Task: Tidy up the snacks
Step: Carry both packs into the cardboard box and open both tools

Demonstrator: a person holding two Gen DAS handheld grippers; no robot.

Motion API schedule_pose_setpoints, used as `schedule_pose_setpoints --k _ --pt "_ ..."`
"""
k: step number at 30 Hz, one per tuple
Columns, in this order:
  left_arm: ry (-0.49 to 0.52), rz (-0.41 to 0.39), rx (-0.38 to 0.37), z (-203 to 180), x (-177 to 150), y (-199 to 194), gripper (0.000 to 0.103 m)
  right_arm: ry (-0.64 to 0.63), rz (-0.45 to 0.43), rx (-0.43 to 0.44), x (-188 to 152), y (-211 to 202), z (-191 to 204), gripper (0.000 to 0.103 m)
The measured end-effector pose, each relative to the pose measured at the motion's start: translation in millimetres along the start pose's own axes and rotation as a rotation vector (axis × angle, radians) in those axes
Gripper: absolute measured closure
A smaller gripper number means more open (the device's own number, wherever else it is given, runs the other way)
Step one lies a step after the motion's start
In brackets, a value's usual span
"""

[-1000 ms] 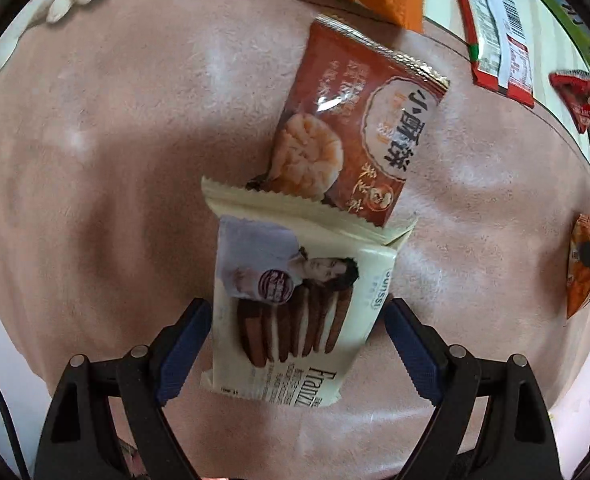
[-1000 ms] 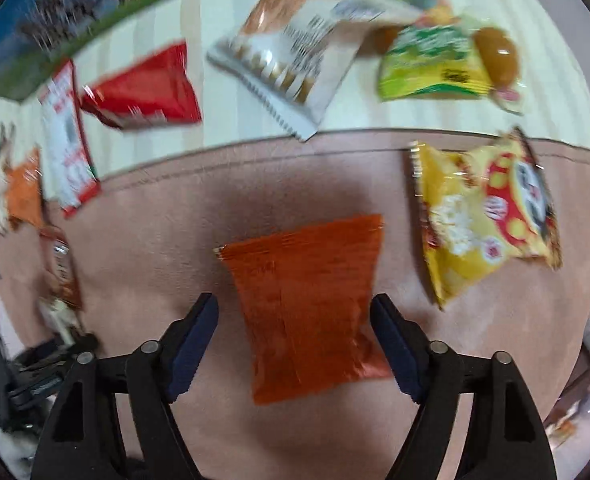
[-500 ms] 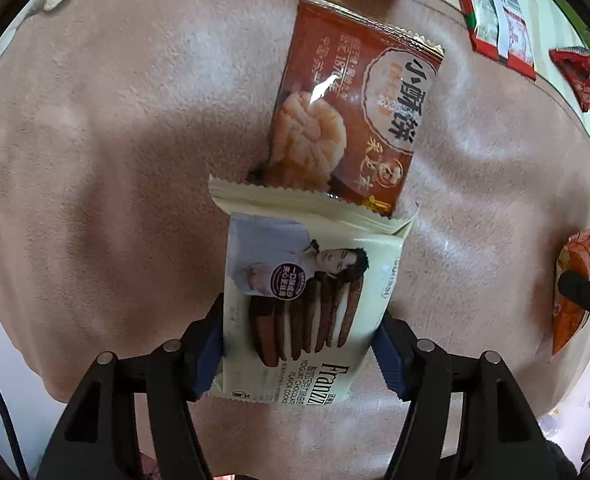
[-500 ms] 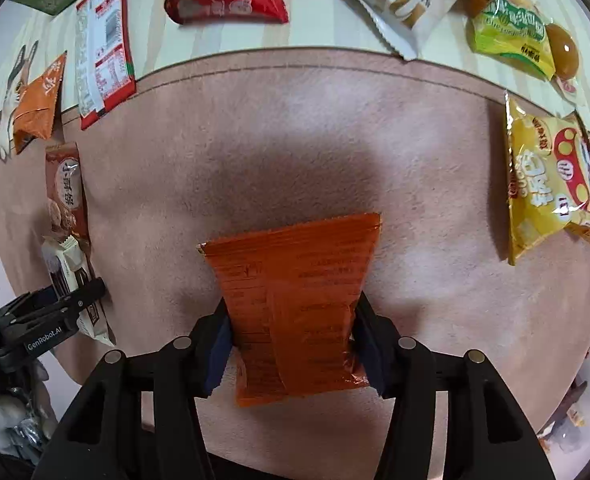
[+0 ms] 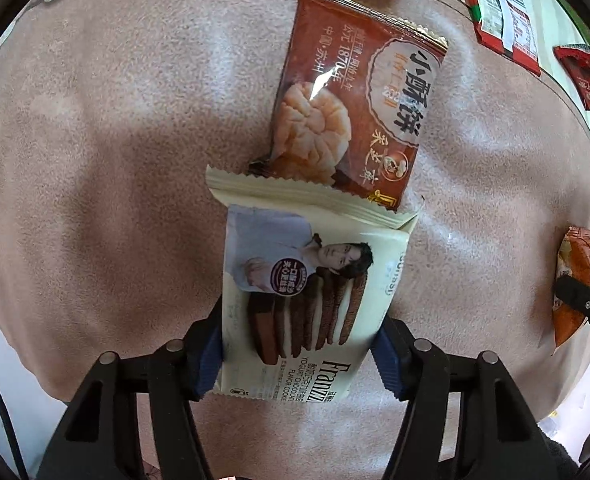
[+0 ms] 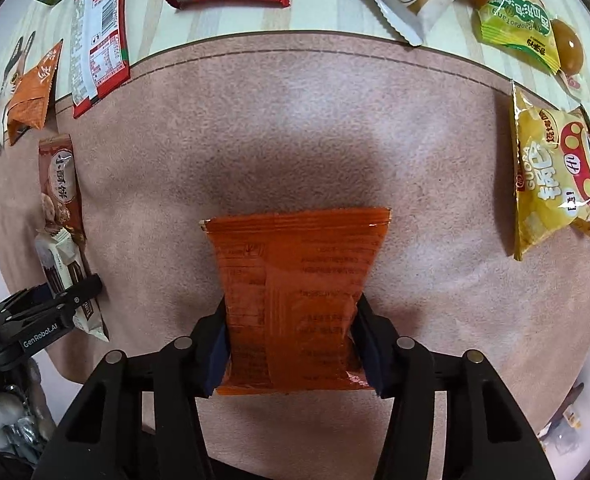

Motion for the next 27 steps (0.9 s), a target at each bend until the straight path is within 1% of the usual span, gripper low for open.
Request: schedule_pose_setpoints --k 4,7,8,10,12,15,16,18,21,22,24,27 --pt "0.000 -0.002 0.002 -1.7 -7.3 -8.3 0.043 -0.009 -0.001 -0.007 -6.4 2.2 2.1 0.047" --pt "-0.003 -0.002 -0.001 -0.5 -5.4 -13.8 0.044 -0.011 -0.004 -0.004 -7.2 3.3 3.9 0.048" --pt "-0.003 0.005 -0.014 -1.9 -7.3 -18.2 0.044 -0.008 -0.005 -0.001 -7.1 3.2 5.8 0.049" --pt "-0.015 0.011 -0.077 -2.2 -5.6 -36.8 0.045 -0.001 -0.007 0.009 -7.7 -6.1 5.8 0.051" --pt "-0.002 -0.002 -0.114 -7.6 -4.3 -55.0 0.045 0.013 -0.017 0.032 -4.9 -17.3 2.8 0.052" --pt "0.058 -0.077 -0.138 -20.8 5.8 -102.1 0.045 0.026 -0.055 0.087 2.4 -38.7 6.8 0.052" --pt "0.083 -0.118 -0.144 -27.5 13.4 -123.0 0.045 0.030 -0.073 0.110 6.2 -48.6 9.4 0.052" --pt "0.110 -0.177 -0.161 -38.7 26.6 -152.6 0.045 0.031 -0.117 0.163 16.4 -74.0 16.9 0.052" --pt "0.139 -0.260 -0.218 -61.4 55.2 -202.2 0.045 0.019 -0.197 0.230 37.7 -120.4 28.5 0.052" --pt "0.147 -0.286 -0.240 -69.8 65.3 -217.9 0.045 0.009 -0.234 0.251 49.4 -141.5 32.2 0.052" --pt "0.167 -0.335 -0.280 -82.7 93.3 -244.5 0.045 0.001 -0.294 0.277 71.3 -173.8 35.4 0.052" --pt "0.188 -0.392 -0.282 -99.7 149.5 -277.5 0.045 -0.007 -0.394 0.307 115.5 -226.4 37.0 0.052"
Point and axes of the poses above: each gripper's, at about its wrist camera, not at the fingertips, and y roughly the way its jaws point, z to its left, x to its top, the point moved 9 cm from there along y, roughly the way its jaws point, and after that the axes turned 7 degrees about -z, right-handed, at the moved point
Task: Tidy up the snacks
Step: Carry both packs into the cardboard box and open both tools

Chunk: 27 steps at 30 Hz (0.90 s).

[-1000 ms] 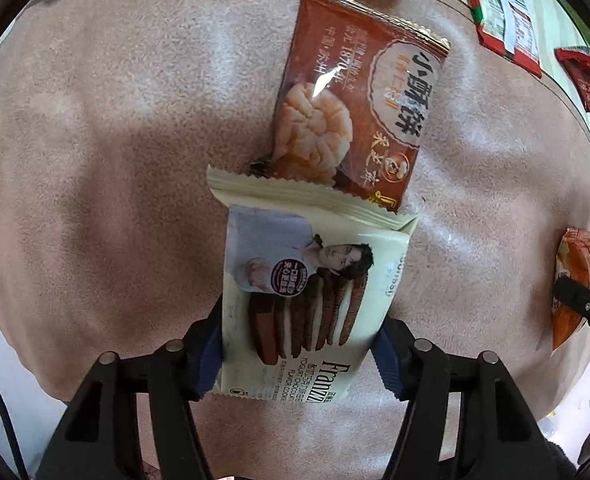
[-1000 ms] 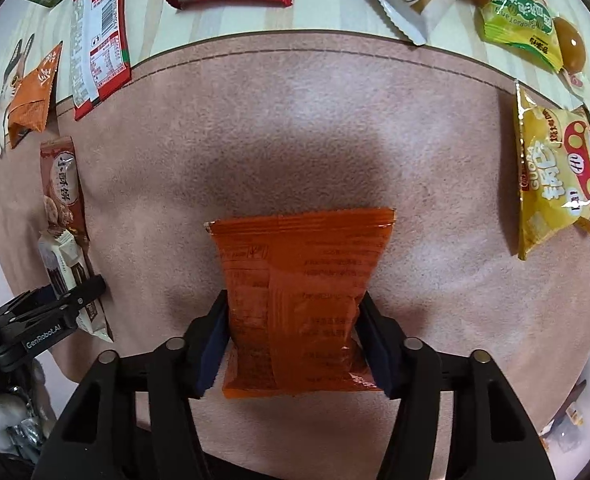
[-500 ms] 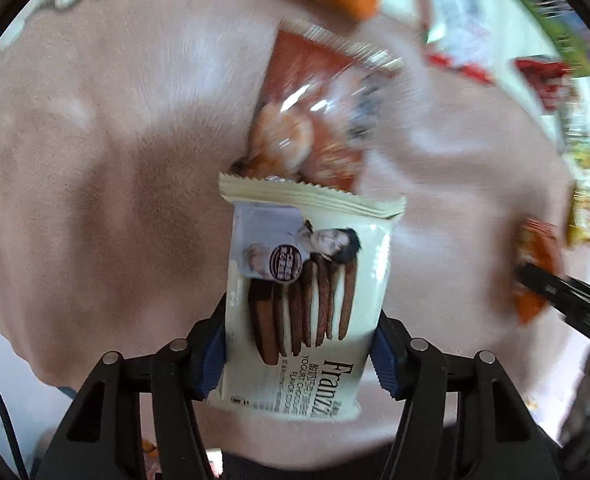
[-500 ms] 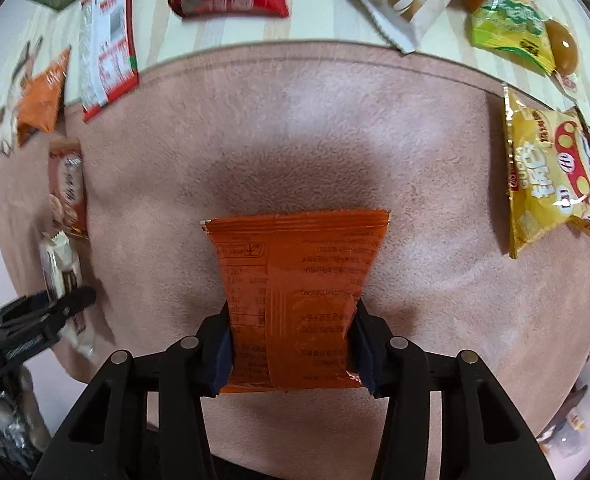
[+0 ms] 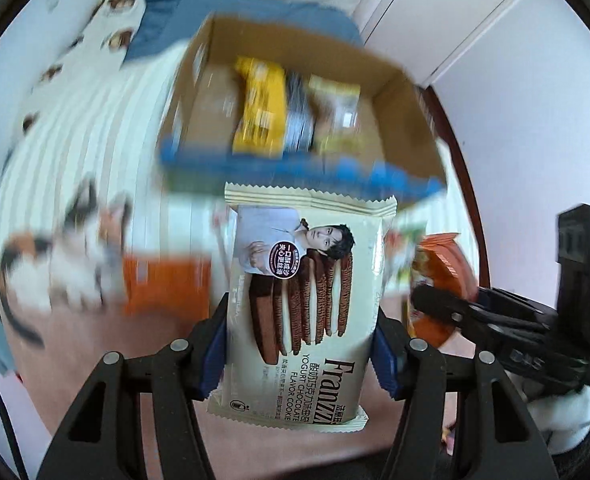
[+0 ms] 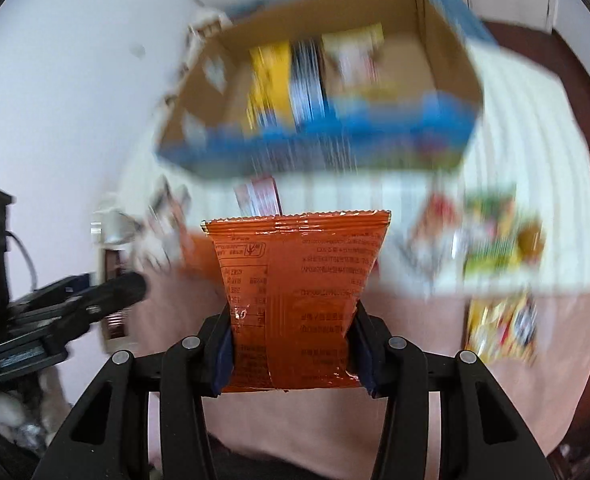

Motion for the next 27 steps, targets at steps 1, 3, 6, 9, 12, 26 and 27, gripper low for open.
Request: schedule_pose_setpoints --k 1,3,6,9,12,26,27 --pt "0.012 -0.019 0.012 -1.9 19.7 1.9 0.045 -0.014 -0.030 -0.006 22.2 -5.0 0.7 0.052" --pt "0.035 -0.035 0.041 -1.4 56.7 10.1 0.045 -0.045 -0.099 -0.050 67.1 -13.5 -2.4 0.052" --pt "0.038 -0.019 0.078 8.1 104.6 32.1 0.045 -0.077 -0.149 -0.140 130.9 -4.8 -15.7 0.052" --pt "0.038 0.015 0.118 20.3 140.6 59.9 0.045 -0.090 -0.151 -0.228 182.0 14.3 -35.0 0.052" --pt "0.041 0.049 0.158 34.5 167.2 89.5 0.045 -0.098 -0.131 -0.291 213.4 38.4 -52.8 0.052" --pt "0.000 0.145 0.245 82.8 213.1 174.2 0.016 -0.028 0.008 -0.386 249.4 118.7 -105.9 0.025" --pt "-0.001 0.147 0.241 83.4 213.7 174.5 0.016 -0.023 0.010 -0.382 249.4 120.4 -106.7 0.025"
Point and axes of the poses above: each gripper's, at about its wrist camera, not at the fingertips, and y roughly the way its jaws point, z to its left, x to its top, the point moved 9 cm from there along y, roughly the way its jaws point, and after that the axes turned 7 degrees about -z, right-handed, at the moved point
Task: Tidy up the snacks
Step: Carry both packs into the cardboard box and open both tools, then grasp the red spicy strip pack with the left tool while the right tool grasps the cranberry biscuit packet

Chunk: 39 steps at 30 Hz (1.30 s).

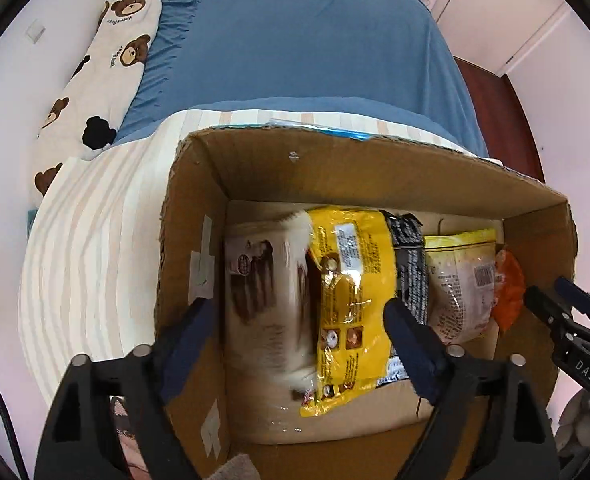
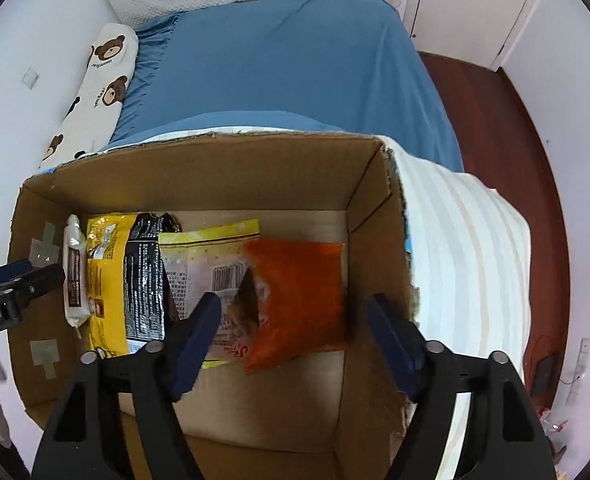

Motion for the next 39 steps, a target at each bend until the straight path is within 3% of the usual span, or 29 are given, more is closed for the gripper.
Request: schedule_pose_setpoints --k 7,13,19,29,39 --pt "-0.009 0.014 -0.012 -1.6 -3.8 -0.6 0.016 0.032 0.013 0.020 -3.4 8.0 -1.5 0.024" --pt "-0.002 -0.028 -0.030 -7.1 -15.3 -20.7 0.016 0.055 0.000 0.033 -16.0 -5.3 2.1 0.024" --pt "0.025 -0.161 0.029 -9.6 -41.7 -60.3 0.016 0.054 -0.059 0.039 -38.2 -41.3 1.0 0.024" --pt "0.053 -0.311 0.023 -25.8 -96.5 -125.2 0.016 -0.004 -0.209 0.055 -80.7 -115.6 17.7 0.024" --pt "0.074 -0.374 -0.027 -51.8 -155.4 -172.8 0.016 -0.007 -0.313 0.118 -140.0 -179.5 20.8 0.024"
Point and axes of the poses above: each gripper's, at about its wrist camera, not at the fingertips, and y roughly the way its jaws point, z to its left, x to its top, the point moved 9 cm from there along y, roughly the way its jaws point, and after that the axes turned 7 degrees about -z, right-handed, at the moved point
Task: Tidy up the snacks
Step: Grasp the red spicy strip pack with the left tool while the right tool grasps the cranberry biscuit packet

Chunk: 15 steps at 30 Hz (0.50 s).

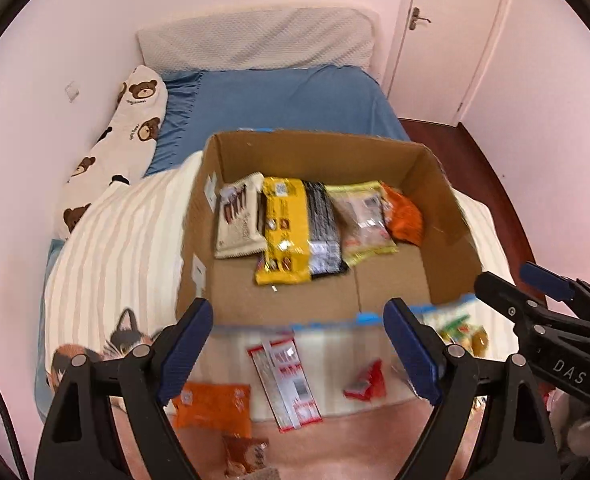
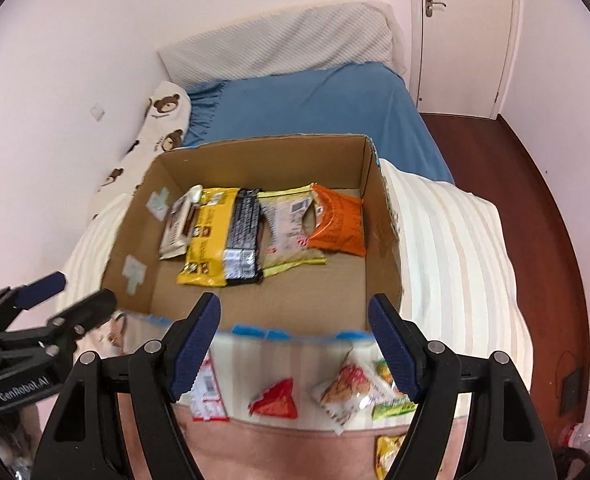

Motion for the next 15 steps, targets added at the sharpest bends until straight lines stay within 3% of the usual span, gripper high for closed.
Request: schedule_pose_setpoints --k 7,15 --pt "-0.005 0.103 0.014 -6.9 -74.9 5.1 0.016 0.078 0.067 0.003 -59.5 -8.5 -30.6 0.024" --pt "-0.143 0.331 0.089 27.2 -170.8 61.6 0.016 0.326 0.280 -0.040 -142.2 66.5 -95.2 0.022"
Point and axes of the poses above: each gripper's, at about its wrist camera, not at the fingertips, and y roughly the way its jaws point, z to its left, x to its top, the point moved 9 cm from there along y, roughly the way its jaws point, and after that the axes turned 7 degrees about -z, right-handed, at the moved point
